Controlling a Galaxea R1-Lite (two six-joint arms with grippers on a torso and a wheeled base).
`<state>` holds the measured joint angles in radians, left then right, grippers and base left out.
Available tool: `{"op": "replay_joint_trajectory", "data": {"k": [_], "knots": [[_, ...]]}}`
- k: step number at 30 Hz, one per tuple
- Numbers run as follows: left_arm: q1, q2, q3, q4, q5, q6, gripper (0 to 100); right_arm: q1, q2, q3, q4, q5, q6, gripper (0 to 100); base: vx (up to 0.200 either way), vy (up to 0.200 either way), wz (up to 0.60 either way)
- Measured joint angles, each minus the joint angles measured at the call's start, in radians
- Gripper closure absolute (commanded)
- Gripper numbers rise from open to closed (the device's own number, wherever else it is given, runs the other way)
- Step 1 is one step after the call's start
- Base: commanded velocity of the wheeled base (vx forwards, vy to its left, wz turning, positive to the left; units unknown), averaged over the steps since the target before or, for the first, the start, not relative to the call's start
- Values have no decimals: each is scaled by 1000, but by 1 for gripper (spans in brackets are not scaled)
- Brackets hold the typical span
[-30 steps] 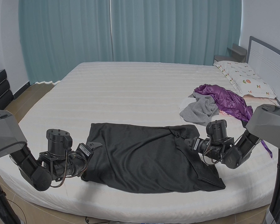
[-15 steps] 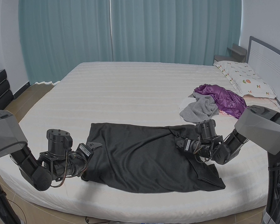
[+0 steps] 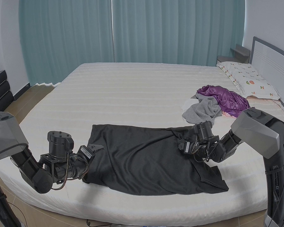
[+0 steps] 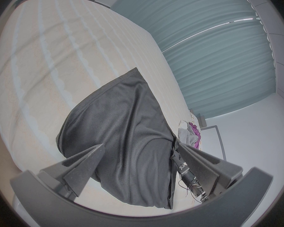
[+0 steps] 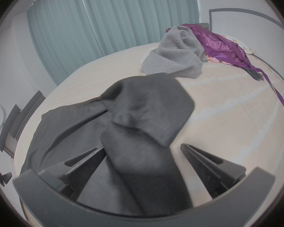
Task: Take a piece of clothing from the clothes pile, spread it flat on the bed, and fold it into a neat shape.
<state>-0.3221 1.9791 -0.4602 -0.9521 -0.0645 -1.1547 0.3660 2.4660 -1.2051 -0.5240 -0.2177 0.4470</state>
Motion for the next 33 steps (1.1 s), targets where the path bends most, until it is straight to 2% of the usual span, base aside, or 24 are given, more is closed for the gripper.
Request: {"op": "replay_joint_trajectory", "data": {"k": [5,13,19,23,27,33], "knots": [[0,2,0,0,0,0,0,-56,17,-22,0,-7,-3,0,0,0,0],[1,3,0,0,-1,0,0,-197,18,-30,-25,-5,9,0,0,0,0],[2,4,0,0,-1,-1,0,-280,9,-19,-116,48,20,0,0,0,0],[2,5,0,0,-1,-1,0,-299,-8,11,-188,107,47,0,0,0,0],[4,8,-3,0,0,-2,0,-303,-35,37,-200,148,63,0,0,0,0],[8,10,-6,0,0,0,0,-267,-86,93,-204,225,107,0,0,0,0]]}}
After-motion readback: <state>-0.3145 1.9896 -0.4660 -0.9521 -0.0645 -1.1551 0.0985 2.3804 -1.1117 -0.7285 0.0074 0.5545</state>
